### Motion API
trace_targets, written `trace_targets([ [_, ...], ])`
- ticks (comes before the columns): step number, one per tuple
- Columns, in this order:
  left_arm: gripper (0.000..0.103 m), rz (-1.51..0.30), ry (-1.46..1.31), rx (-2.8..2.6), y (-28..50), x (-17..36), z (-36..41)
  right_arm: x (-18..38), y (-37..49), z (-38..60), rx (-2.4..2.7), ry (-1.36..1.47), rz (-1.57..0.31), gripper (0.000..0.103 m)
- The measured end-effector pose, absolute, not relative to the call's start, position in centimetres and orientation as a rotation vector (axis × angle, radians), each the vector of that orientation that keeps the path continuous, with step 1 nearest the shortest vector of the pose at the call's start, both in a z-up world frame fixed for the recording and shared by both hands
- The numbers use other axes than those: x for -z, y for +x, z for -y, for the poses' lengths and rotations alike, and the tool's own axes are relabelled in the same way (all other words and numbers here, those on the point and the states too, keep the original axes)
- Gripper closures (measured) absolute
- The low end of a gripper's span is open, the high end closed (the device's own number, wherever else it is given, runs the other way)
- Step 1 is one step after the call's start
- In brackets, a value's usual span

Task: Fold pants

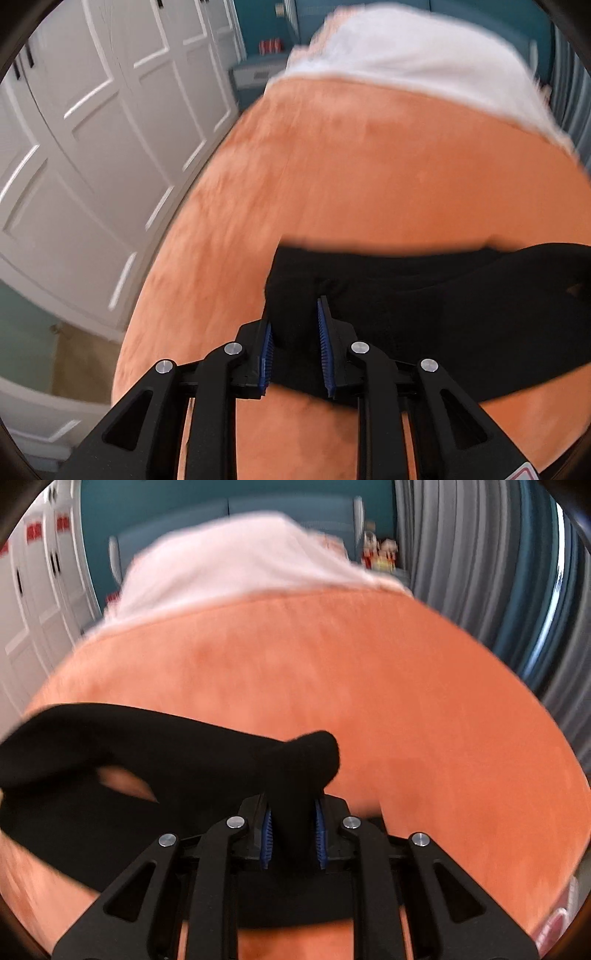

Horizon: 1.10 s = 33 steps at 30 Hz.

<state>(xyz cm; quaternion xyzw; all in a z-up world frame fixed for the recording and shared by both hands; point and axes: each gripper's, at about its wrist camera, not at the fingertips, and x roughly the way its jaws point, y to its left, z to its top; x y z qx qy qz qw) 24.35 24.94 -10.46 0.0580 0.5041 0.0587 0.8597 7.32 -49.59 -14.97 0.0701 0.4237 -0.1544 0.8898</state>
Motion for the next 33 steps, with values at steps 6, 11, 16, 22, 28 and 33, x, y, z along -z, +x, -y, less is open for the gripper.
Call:
trace_targets([
  [6, 0.076, -1.151, 0.158, -0.179, 22.2, 15.4, -24.1, 19.2, 4.1, 49.9, 0.371, 0.197, -0.951, 0.070],
  [11, 0.030, -1.081, 0.071, -0.235, 19.7, 11.8, -25.1, 17.0, 1.3, 50.5, 0.384, 0.259, -0.898, 0.050],
  [16, 0.017, -1.065, -0.089, -0.226, 18.5, 9.8, -25.0, 15.5, -2.5, 52.5, 0.425, 0.458, -0.802, 0.050],
  [22, 0.017, -1.207, -0.449, -0.162, 19.4, 14.0, -24.2, 15.3, -3.5, 54.3, 0.390, 0.743, -0.735, 0.050],
  [28, 0.017, -1.299, -0.588, -0.192, 20.0, 17.4, -25.2, 16.2, -4.9, 54.1, 0.324, 1.064, -0.733, 0.048],
  [33, 0.017, -1.337, -0.670, -0.163, 22.1, 18.5, -26.2, 17.0, -5.2, 53.0, 0.278, 1.230, -0.742, 0.048],
])
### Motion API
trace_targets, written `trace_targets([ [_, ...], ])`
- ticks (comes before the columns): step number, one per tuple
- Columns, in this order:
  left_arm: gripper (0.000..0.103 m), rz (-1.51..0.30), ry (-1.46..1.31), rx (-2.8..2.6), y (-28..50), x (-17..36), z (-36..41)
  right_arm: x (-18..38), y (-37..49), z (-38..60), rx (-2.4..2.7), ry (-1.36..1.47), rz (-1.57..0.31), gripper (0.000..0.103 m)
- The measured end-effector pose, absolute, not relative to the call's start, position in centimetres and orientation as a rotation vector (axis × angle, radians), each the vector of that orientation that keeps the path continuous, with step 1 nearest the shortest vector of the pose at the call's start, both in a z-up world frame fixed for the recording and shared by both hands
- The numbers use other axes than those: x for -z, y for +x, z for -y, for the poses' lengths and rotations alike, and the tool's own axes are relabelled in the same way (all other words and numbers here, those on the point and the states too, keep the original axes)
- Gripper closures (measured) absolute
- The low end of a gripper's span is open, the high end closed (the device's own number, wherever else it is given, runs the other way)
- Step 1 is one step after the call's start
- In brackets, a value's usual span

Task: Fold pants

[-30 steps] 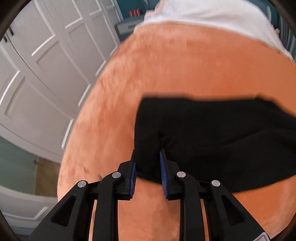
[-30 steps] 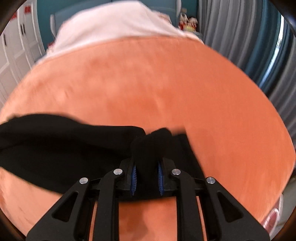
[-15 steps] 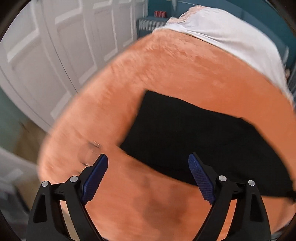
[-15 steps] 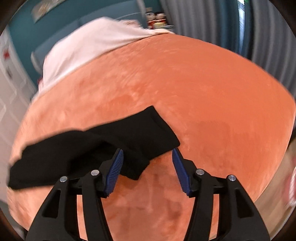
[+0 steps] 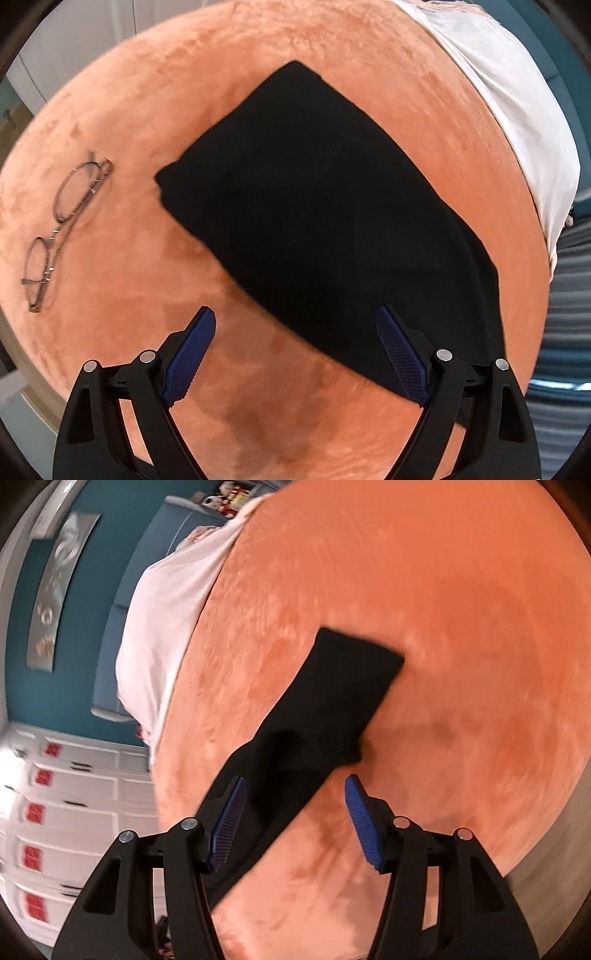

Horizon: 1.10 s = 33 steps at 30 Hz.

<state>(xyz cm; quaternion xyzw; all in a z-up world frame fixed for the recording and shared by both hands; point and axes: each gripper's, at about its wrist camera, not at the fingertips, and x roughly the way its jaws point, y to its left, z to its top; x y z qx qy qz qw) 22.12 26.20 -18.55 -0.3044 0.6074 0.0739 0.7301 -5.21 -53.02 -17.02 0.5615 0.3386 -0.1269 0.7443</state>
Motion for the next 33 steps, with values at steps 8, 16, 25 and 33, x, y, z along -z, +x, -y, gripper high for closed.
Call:
trace_targets([
  [8, 0.077, -1.391, -0.736, -0.125, 23.8, 20.7, -26.3, 15.1, -2.6, 48.3, 0.278, 1.000, -0.860, 0.048],
  [16, 0.098, -1.377, -0.704, -0.071, 22.7, 18.5, -28.5, 15.7, -2.8, 47.1, 0.280, 0.959, -0.871, 0.028],
  [25, 0.094, -1.431, -0.466, -0.153, 23.4, 19.3, -25.7, 18.2, -0.2, 50.7, 0.330, 1.195, -0.838, 0.028],
  [33, 0.092, -1.473, -0.447, -0.187, 24.7, 19.9, -25.0, 16.8, 6.4, 54.2, 0.393, 1.074, -0.812, 0.100],
])
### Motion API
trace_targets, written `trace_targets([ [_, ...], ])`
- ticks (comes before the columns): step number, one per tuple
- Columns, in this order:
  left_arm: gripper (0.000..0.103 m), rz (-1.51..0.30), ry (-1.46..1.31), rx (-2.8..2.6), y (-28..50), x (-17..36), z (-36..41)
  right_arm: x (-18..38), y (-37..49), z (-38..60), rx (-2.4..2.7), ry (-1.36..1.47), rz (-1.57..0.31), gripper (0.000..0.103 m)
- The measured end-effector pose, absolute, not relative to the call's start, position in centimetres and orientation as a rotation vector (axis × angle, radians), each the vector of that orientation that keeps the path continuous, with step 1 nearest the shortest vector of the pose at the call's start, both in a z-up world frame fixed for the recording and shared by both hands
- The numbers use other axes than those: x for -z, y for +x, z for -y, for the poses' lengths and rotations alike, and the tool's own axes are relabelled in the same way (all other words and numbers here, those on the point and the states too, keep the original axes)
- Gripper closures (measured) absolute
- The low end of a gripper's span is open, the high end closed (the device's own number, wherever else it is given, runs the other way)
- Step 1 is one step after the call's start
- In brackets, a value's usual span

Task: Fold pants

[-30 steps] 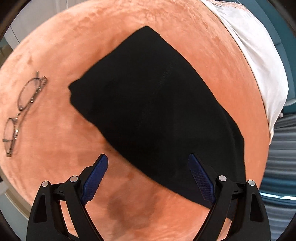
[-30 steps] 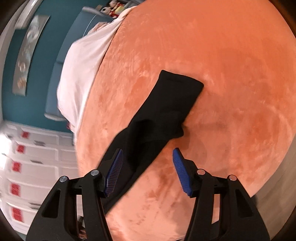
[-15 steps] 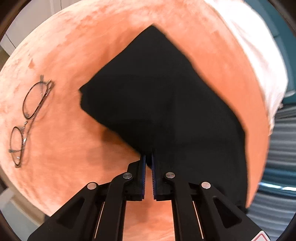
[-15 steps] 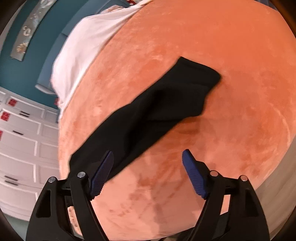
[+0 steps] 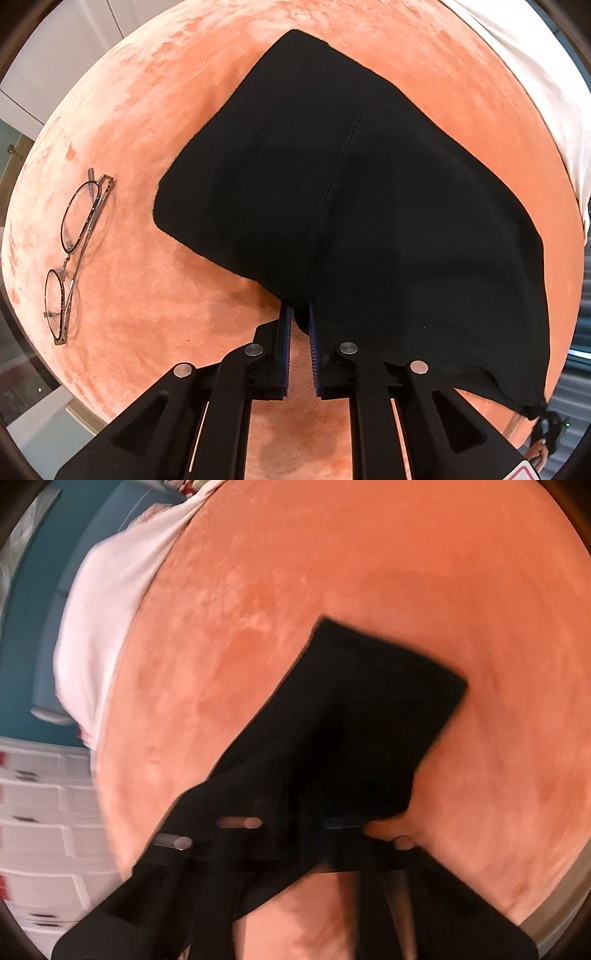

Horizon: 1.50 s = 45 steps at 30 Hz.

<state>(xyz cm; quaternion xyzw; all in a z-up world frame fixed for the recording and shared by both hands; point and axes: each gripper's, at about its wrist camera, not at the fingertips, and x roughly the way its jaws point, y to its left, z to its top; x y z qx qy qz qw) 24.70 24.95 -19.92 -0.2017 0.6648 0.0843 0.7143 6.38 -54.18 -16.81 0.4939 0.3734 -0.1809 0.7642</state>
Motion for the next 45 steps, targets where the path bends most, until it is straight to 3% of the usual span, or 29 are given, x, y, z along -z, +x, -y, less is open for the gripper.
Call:
trace_targets([
  [2, 0.092, -1.473, -0.442, -0.182, 24.9, 19.9, -24.9, 12.1, 6.2, 52.7, 0.307, 0.923, -0.691, 0.100],
  [4, 0.092, -1.475, -0.415, -0.170, 25.4, 19.8, -25.0, 10.8, 5.5, 52.4, 0.282, 0.811, -0.656, 0.100],
  [8, 0.090, -1.492, -0.397, -0.168, 25.9, 20.2, -24.6, 20.4, 5.6, 56.2, 0.489, 0.782, -0.971, 0.093],
  [12, 0.082, -1.487, -0.365, -0.176, 26.4, 19.7, -23.9, 22.0, 2.4, 56.0, 0.485, 0.872, -0.891, 0.092],
  [14, 0.078, -1.492, -0.358, -0.172, 26.8, 19.6, -23.9, 21.9, 2.2, 55.6, 0.460, 0.874, -0.898, 0.084],
  [18, 0.076, -1.490, -0.349, -0.161, 27.7, 19.6, -23.7, 20.3, 2.9, 54.9, 0.459, 0.828, -0.876, 0.055],
  [19, 0.076, -1.483, -0.338, -0.160, 27.7, 19.6, -23.5, 20.1, 3.4, 54.9, 0.458, 0.828, -0.872, 0.055],
  [22, 0.090, -1.438, -0.291, -0.136, 27.7, 18.6, -22.7, 19.4, 4.0, 54.2, 0.466, 0.813, -0.878, 0.055],
  [26, 0.092, -1.375, -0.304, -0.080, 27.7, 16.4, -24.1, 18.3, 3.7, 52.4, 0.437, 0.793, -0.848, 0.054],
  [27, 0.091, -1.387, -0.289, -0.086, 27.6, 16.9, -24.7, 18.6, 3.6, 51.9, 0.442, 0.768, -0.862, 0.046],
  [30, 0.087, -1.481, -0.258, -0.079, 27.5, 19.9, -24.9, 20.6, 3.5, 51.0, 0.487, 0.722, -0.959, 0.044],
  [32, 0.081, -1.421, -0.204, -0.080, 27.1, 18.7, -23.8, 20.5, 2.6, 50.8, 0.480, 0.761, -0.926, 0.044],
  [33, 0.068, -1.376, -0.147, -0.091, 26.3, 17.5, -22.7, 20.2, 2.2, 50.8, 0.481, 0.770, -0.907, 0.044],
  [34, 0.046, -1.351, -0.080, -0.122, 26.0, 16.6, -22.0, 20.0, 1.9, 51.0, 0.485, 0.773, -0.899, 0.044],
  [35, 0.039, -1.336, -0.025, -0.154, 25.8, 16.1, -21.6, 20.0, 1.9, 51.3, 0.490, 0.769, -0.904, 0.044],
  [45, 0.037, -1.157, 0.019, -0.214, 21.0, 9.4, -17.0, 21.2, 4.8, 56.2, 0.561, 0.826, -0.867, 0.044],
])
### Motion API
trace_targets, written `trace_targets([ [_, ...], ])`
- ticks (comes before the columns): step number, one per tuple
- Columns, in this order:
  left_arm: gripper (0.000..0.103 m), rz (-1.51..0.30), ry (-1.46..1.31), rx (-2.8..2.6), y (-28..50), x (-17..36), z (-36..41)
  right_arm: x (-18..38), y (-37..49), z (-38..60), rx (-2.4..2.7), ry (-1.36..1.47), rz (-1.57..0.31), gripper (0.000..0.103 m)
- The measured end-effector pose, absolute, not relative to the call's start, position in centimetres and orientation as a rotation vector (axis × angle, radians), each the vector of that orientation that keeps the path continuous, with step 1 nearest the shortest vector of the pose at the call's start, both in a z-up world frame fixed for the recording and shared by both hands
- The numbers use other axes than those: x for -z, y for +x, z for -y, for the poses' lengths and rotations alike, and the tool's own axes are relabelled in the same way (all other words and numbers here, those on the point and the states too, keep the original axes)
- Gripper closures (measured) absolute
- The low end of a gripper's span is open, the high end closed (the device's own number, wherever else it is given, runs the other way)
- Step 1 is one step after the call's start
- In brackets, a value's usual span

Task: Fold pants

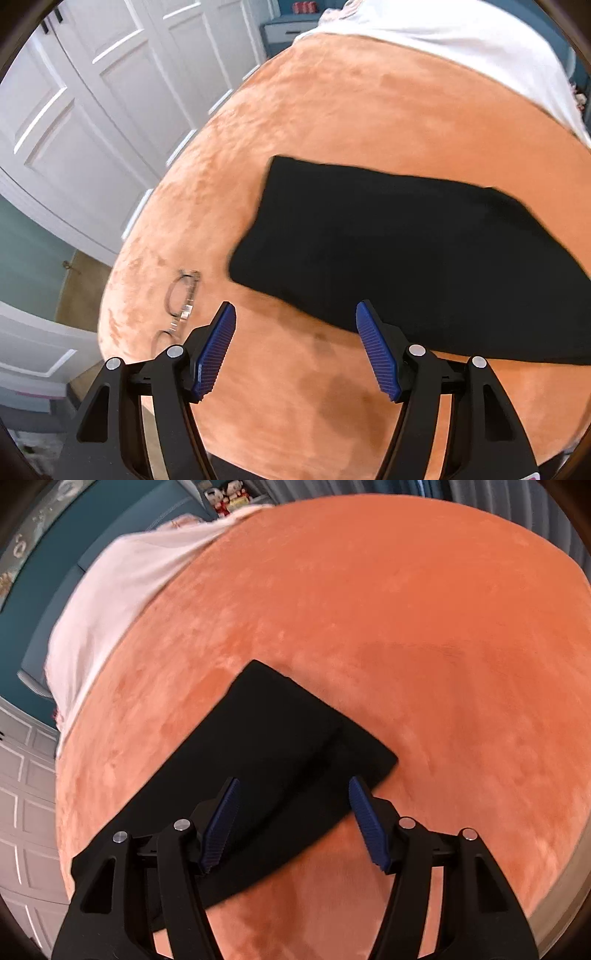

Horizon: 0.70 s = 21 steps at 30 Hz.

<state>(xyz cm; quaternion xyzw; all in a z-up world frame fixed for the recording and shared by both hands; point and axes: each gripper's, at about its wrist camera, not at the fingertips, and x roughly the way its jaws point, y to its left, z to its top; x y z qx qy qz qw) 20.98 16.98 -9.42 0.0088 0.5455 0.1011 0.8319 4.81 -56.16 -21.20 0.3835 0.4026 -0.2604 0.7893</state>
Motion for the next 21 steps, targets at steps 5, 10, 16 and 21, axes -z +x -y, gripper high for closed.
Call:
trace_targets([
  [5, 0.036, -1.162, -0.040, -0.145, 18.3, 10.9, -13.0, 21.6, 7.5, 56.1, 0.560, 0.766, -0.907, 0.100],
  [10, 0.032, -1.174, -0.004, -0.055, 15.8, 12.2, -10.0, 16.8, 3.7, 54.4, 0.576, 0.661, -0.797, 0.100],
  [16, 0.032, -1.231, 0.060, 0.008, 15.5, 14.8, -5.5, 21.4, 3.5, 56.2, 0.534, 0.696, -0.909, 0.093],
  [21, 0.031, -1.247, 0.067, 0.046, 14.6, 15.6, -4.3, 19.0, 3.0, 54.4, 0.570, 0.532, -0.937, 0.071],
])
